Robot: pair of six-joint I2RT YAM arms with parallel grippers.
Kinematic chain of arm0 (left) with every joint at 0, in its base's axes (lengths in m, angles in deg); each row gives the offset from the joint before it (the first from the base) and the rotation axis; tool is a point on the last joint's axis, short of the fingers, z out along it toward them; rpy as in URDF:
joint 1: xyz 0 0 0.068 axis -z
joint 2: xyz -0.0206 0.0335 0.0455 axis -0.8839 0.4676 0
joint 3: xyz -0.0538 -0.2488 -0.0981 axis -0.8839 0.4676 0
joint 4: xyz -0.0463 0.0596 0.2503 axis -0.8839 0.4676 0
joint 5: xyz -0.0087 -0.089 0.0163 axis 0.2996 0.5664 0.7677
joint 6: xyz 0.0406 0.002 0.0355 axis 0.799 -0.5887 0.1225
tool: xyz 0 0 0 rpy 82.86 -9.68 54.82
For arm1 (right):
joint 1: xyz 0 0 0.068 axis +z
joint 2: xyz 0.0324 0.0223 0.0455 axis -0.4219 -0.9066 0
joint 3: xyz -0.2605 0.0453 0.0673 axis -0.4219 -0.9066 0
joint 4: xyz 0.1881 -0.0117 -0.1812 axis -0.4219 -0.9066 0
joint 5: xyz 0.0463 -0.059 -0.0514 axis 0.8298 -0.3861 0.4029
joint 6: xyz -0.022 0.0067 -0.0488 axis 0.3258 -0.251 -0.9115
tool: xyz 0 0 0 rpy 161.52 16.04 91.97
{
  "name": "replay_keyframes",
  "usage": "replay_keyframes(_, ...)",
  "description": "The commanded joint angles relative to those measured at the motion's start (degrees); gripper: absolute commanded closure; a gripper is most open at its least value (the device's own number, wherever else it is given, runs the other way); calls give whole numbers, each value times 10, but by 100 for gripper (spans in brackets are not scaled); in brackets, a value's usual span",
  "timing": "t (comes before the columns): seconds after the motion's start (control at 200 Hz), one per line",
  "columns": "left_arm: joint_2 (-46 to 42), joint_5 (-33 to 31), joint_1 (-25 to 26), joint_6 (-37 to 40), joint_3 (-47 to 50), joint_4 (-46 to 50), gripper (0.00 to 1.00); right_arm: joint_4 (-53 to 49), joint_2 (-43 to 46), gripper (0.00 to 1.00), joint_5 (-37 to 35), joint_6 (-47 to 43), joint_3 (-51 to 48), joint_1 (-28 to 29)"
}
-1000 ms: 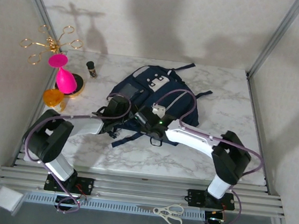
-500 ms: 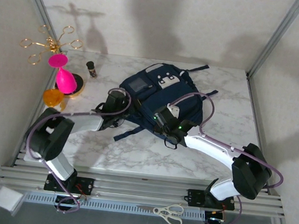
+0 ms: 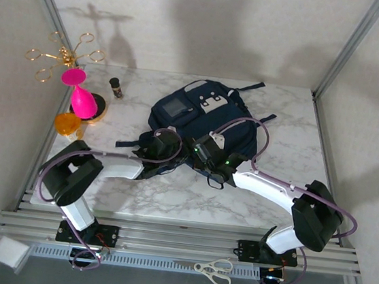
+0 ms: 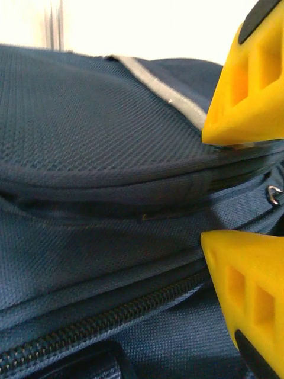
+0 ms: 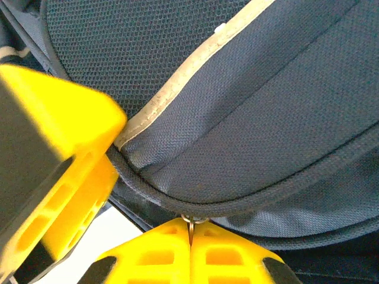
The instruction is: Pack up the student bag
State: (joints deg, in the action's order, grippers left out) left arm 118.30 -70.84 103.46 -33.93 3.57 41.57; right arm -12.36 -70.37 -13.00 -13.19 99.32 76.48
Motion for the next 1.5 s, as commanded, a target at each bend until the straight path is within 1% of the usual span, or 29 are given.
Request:
replay_keyframes(0.0, 23, -62, 10, -28, -37, -12, 64, 20, 17, 100, 8, -7, -8, 3)
replay_keyframes(0.055, 23, -109, 18, -32, -30, -18, 71, 17, 18, 100, 5, -7, -8, 4)
replay_keyframes(0.15, 23, -138, 16, -27, -29, -17, 78, 4, 27, 100, -5, -13, -9, 0)
replay_keyframes(0.21, 18, -162, 12, -19, -38, 26, 89, -11, 34, 100, -16, -17, -11, -8)
replay_keyframes(0.295, 5, -169, -5, -1, -33, 47, 100, -35, 48, 100, -35, -29, -16, -26)
replay_keyframes(0.37, -15, -167, -22, 14, -18, 59, 100, -58, 66, 100, -57, -41, -24, -43)
replay_keyframes(0.451, -33, -178, -36, 34, -14, 96, 100, -68, 89, 100, -63, -64, -34, -64)
replay_keyframes(0.501, -42, -175, -48, 45, -10, 111, 100, -73, 102, 100, -66, -76, -38, -79)
replay_keyframes(0.596, -64, -175, -71, 73, 7, 130, 100, -74, 115, 100, -67, -98, -43, -114)
replay_keyframes(0.611, -68, -175, -75, 78, 9, 132, 100, -71, 116, 100, -65, -102, -44, -132)
replay_keyframes(0.681, -74, -155, -101, 112, 8, 139, 100, -59, 108, 100, -56, -123, -40, -166)
replay_keyframes(0.736, -74, -140, -123, 131, 2, 156, 100, -61, 95, 100, -63, -132, -30, -182)
replay_keyframes(0.831, -73, -107, -152, 171, -9, 159, 100, -47, 75, 100, -65, -151, -15, -189)
replay_keyframes(0.956, -64, -76, -185, 220, -41, 171, 100, -16, 52, 100, -33, -165, 0, -188)
replay_keyframes(1.016, -66, -61, -200, 227, -54, 185, 100, -8, 42, 100, -16, -165, 7, -185)
replay_keyframes(1.061, -75, -48, -200, 234, -58, 184, 100, 4, 39, 100, 3, -170, 8, -175)
replay_keyframes(1.071, -77, -46, -199, 234, -58, 183, 99, 7, 39, 100, 5, -172, 8, -172)
replay_keyframes(1.152, -96, -20, -183, 218, -52, 179, 72, 16, 36, 100, 16, -163, 9, -153)
replay_keyframes(1.187, -106, -13, -173, 200, -45, 180, 64, 19, 35, 100, 30, -155, 8, -152)
replay_keyframes(1.222, -120, -12, -161, 174, -31, 172, 58, 26, 35, 100, 44, -148, 6, -151)
replay_keyframes(1.277, -140, -13, -133, 124, 0, 137, 51, 41, 39, 100, 65, -143, 0, -151)
replay_keyframes(1.342, -149, -24, -96, 67, 18, 117, 43, 48, 43, 100, 69, -137, -5, -150)
replay_keyframes(1.422, -144, -39, -55, 6, 23, 110, 39, 58, 46, 100, 77, -139, -8, -150)
replay_keyframes(1.447, -142, -45, -42, -8, 27, 86, 38, 60, 46, 100, 79, -140, -9, -150)
replay_keyframes(1.497, -134, -63, -22, -46, 26, 72, 38, 61, 46, 100, 79, -143, -9, -150)
